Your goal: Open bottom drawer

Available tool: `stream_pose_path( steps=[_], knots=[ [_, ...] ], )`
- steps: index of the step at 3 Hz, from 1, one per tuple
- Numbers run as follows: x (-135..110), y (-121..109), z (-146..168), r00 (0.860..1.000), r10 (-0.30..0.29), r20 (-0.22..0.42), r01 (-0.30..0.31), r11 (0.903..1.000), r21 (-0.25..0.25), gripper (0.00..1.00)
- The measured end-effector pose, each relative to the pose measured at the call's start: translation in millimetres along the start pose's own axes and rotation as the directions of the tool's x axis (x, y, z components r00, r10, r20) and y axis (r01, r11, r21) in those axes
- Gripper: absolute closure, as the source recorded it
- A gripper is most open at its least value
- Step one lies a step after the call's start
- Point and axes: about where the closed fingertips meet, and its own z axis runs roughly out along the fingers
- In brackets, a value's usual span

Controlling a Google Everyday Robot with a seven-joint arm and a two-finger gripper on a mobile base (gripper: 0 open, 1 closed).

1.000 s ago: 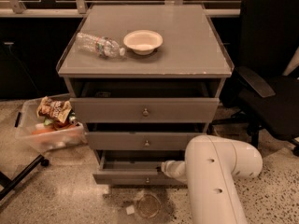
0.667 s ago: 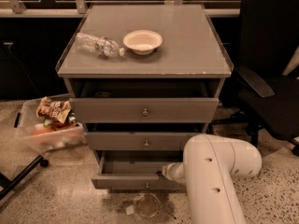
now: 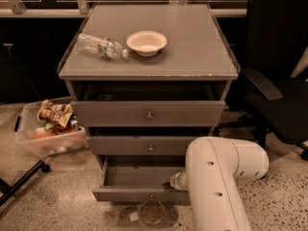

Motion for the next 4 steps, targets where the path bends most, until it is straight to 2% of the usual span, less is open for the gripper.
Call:
stream_pose_path(
  steps=[1, 2, 3, 4],
  knots=[
    [27, -8, -5, 0.985, -0.165, -0.042, 0.165, 0.9862, 0.009, 1.00],
    [25, -8, -4, 0.985, -0.165, -0.042, 0.166, 0.9861, 0.009, 1.00],
    [42, -16, -10, 0.946, -0.319, -0.050, 0.321, 0.9461, 0.042, 1.00],
    [46, -19, -13, 0.931, -0.362, -0.055, 0.365, 0.9297, 0.052, 1.00]
  ],
)
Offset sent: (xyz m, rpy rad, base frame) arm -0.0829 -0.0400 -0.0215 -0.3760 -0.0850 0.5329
